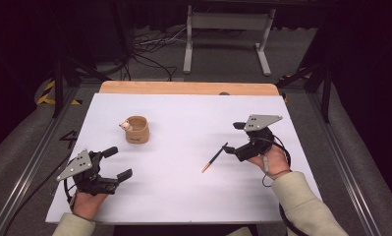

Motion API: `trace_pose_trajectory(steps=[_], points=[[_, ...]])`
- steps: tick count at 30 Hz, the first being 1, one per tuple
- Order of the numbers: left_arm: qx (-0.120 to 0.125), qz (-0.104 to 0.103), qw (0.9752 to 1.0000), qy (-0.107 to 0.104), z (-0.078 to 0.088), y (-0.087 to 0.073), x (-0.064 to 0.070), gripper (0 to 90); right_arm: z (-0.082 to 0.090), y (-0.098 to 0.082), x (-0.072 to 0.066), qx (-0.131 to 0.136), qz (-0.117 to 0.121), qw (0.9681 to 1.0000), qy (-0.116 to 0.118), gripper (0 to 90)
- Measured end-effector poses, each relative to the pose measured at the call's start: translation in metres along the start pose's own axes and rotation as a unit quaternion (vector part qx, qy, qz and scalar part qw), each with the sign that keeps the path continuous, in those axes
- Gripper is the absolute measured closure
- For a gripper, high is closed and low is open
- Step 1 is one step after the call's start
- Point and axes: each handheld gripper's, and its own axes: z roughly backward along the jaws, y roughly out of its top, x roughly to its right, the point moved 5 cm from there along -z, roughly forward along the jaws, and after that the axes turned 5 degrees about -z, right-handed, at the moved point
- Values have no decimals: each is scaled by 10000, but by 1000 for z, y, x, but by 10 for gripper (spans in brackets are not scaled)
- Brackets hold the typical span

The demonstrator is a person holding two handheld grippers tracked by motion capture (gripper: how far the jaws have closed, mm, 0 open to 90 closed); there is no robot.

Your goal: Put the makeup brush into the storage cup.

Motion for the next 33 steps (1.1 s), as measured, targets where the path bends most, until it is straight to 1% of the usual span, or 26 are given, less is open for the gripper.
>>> trace_pose_trajectory(steps=[1,3,6,7,9,12,14,15,16,17,18,21,23,24,25,26,27,28,29,30,31,32,33], points=[[-1,-3,10000,-6,0,0,0,40,-2,2,0,-97,82,9999,-5,108],[-16,-17,10000,-6,0,0,0,40,-4,4,1,-198,143,9997,8,108],[-21,-14,10000,-15,-1,0,0,40,-10,9,0,-465,296,9985,69,112],[-21,-14,10000,-15,-1,0,0,41,-10,9,0,-465,296,9985,69,112],[-32,0,10000,-24,-1,0,0,41,-15,12,0,-689,456,9965,80,113],[-56,-19,10000,-32,-1,0,0,41,-20,16,0,-914,577,9941,107,117],[-43,-10,10000,-29,-1,0,0,41,-26,21,-1,-1155,727,9906,136,116],[-48,-16,10000,-29,-1,0,0,41,-26,21,-1,-1155,727,9906,136,116],[-52,-25,10000,-32,-1,0,0,41,-27,22,-2,-1249,783,9890,132,116],[-50,-30,10000,-38,-1,0,0,41,-31,25,-2,-1411,842,9863,149,113],[-50,-30,10000,-38,-1,0,0,42,-31,25,-2,-1411,842,9863,149,113],[-3,-31,10000,-17,-1,0,1,43,-36,27,-1,-1647,941,9817,139,108],[-24,-61,10000,-38,-2,0,1,43,-39,28,0,-1773,974,9792,154,107],[-35,-52,10000,-46,-2,0,1,43,-41,29,0,-1861,1011,9772,143,104],[-33,-48,10000,-43,-2,0,1,43,-43,28,1,-1914,1033,9760,136,100],[-33,-48,10000,-43,-2,0,1,43,-43,28,1,-1914,1033,9760,136,100],[-40,-19,10000,-59,-3,0,1,43,-44,28,1,-1985,1030,9746,129,96],[-33,-32,10000,-59,-3,0,1,43,-47,26,3,-2119,1006,9720,134,93],[-33,-32,10000,-59,-3,0,1,43,-49,25,3,-2190,999,9705,149,91],[-42,-36,10000,-66,-3,0,0,43,-49,25,3,-2190,999,9705,149,91],[-49,-41,10000,-59,-3,0,0,43,-50,24,4,-2248,997,9692,153,88],[-61,-36,9999,-89,-4,0,0,43,-53,23,5,-2351,958,9671,167,88],[-61,-36,9999,-89,-4,0,0,43,-53,23,5,-2351,958,9671,167,88]])
